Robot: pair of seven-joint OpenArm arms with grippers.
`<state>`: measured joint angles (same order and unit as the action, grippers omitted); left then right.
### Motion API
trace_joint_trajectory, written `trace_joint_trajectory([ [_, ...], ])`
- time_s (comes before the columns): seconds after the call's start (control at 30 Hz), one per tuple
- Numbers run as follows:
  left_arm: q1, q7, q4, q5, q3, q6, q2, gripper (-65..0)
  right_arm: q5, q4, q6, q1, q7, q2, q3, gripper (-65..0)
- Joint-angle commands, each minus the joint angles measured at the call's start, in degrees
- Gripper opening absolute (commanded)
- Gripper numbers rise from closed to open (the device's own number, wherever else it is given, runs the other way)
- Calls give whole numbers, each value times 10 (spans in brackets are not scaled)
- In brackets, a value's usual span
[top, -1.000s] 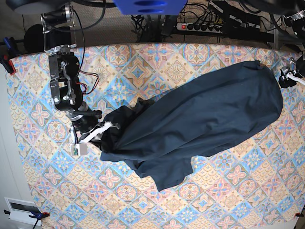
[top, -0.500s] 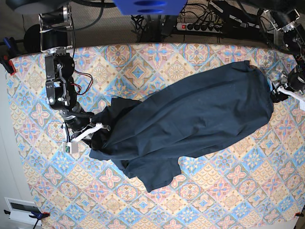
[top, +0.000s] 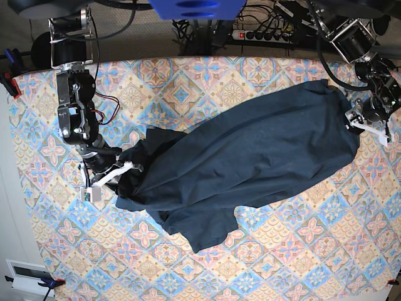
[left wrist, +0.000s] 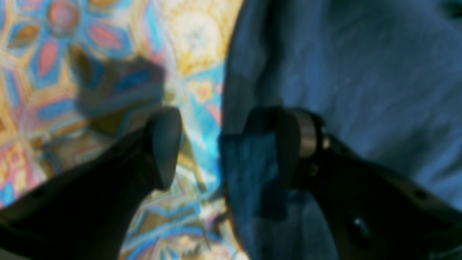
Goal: Layout the t-shirt on the table in an organized manner, then fold the t-shirt properly
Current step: 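Regrasp the shirt edge with the left gripper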
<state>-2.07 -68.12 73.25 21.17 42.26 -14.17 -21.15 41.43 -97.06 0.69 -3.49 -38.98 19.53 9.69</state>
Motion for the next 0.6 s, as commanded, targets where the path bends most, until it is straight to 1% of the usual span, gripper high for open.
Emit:
trace_joint_trajectory([
  [0.0, -6, 11, 1, -1, -3, 0, -6, -243, 3, -9, -1, -11, 16, 7, -5, -647],
  [0.1, -4, 30, 1, -1, -4, -1, 12, -250, 3, -9, -1, -13, 16, 7, -5, -647],
  [0.13, -4, 31, 1, -1, -4, -1, 14, -260, 3, -9, -1, -14, 16, 7, -5, -647],
  [0.17, -5, 32, 1, -1, -4, -1, 16, -288, 3, -9, -1, -14, 16, 7, -5, -647],
  [0.2, -7, 33, 1, -1, -4, -2, 17, -342, 3, -9, -1, -14, 17, 7, -5, -647],
  [0.23, -14, 33, 1, 1, -4, -2, 18, -427, 3, -9, -1, -14, 17, 7, -5, -647],
  [0.27, -27, 34, 1, 8, -4, -2, 18, -516, 3, -9, -1, -14, 17, 7, -5, -647],
  [0.3, -40, 34, 1, 17, -4, -2, 18, -633, 3, -9, -1, -14, 17, 7, -5, -647],
  [0.33, -53, 34, 1, 22, -4, -1, 18, -650, 3, -9, -1, -15, 17, 7, -5, -647],
  [0.43, -96, 34, 1, 29, -4, -1, 14, -641, 3, -9, -1, -15, 17, 7, -5, -647],
  [0.5, -136, 34, 1, 24, -4, -1, 12, -650, 3, -9, -1, -14, 17, 9, -9, -647],
  [0.57, -178, 34, 1, 24, -4, 2, 4, -650, 3, -9, -1, -12, 17, 18, -23, -647],
])
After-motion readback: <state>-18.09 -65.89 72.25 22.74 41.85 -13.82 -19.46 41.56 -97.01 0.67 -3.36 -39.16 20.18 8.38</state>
